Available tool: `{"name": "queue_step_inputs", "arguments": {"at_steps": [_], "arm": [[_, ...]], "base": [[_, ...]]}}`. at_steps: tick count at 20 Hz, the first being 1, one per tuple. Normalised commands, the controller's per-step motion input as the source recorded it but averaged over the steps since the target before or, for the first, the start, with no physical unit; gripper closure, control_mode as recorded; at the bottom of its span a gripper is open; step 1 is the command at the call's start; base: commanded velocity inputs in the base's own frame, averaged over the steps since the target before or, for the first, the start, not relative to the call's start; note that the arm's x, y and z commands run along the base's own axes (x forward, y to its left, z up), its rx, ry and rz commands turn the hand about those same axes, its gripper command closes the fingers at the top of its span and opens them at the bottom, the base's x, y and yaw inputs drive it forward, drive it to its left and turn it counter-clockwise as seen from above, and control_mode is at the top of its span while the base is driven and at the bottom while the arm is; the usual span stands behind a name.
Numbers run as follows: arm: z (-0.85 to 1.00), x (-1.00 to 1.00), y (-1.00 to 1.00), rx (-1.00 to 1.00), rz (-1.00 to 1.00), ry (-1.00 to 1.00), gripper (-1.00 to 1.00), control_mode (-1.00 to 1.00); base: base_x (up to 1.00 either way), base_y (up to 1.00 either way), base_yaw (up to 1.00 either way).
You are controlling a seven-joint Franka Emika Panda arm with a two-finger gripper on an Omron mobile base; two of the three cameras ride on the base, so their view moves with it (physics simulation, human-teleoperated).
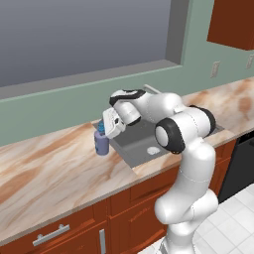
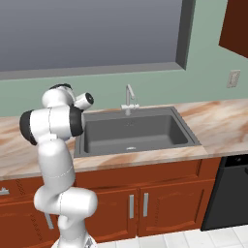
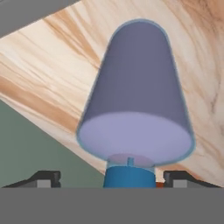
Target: Restock the sink supplies by placing the sponge and soap dispenser on the counter and next to the sink. Make sure the soap dispenser is upright.
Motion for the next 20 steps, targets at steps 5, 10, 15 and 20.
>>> {"name": "queue_step_inputs", "arguments": {"at_steps": [5,10,15,20], "arm": [[-0.01,0.00,-0.04,0.00,0.00,0.00,-1.00,-1.00],[0.00,0.00,-0.03,0.00,0.00,0.00,-1.00,-1.00],[0.00,0.00,-0.11,0.00,0.00,-0.01,-1.00,-1.00],[0.05,-0.18,-0.10,0.00,0.00,-0.09,-1.00,-1.00]], "base": [[0.00,0.00,0.00],[0.00,0.00,0.00],[0.00,0.00,0.00],[0.00,0.00,0.00]]}}
